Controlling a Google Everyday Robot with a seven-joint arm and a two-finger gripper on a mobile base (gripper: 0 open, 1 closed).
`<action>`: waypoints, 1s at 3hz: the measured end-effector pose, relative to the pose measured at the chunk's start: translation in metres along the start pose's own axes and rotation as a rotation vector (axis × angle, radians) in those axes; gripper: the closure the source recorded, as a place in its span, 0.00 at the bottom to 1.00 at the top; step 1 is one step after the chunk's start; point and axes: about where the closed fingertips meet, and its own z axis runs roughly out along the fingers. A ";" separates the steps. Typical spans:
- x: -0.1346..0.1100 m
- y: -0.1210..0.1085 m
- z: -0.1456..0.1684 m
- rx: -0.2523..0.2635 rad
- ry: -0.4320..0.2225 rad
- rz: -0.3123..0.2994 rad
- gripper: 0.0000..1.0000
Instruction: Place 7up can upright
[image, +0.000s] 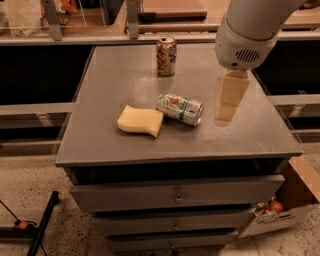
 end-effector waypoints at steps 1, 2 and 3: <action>-0.018 -0.012 0.019 -0.012 0.019 -0.032 0.00; -0.029 -0.021 0.034 -0.020 0.038 -0.043 0.00; -0.034 -0.026 0.046 -0.034 0.033 -0.030 0.00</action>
Offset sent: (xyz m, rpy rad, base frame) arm 0.0481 0.0418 -0.0380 -0.0787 0.0459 0.0377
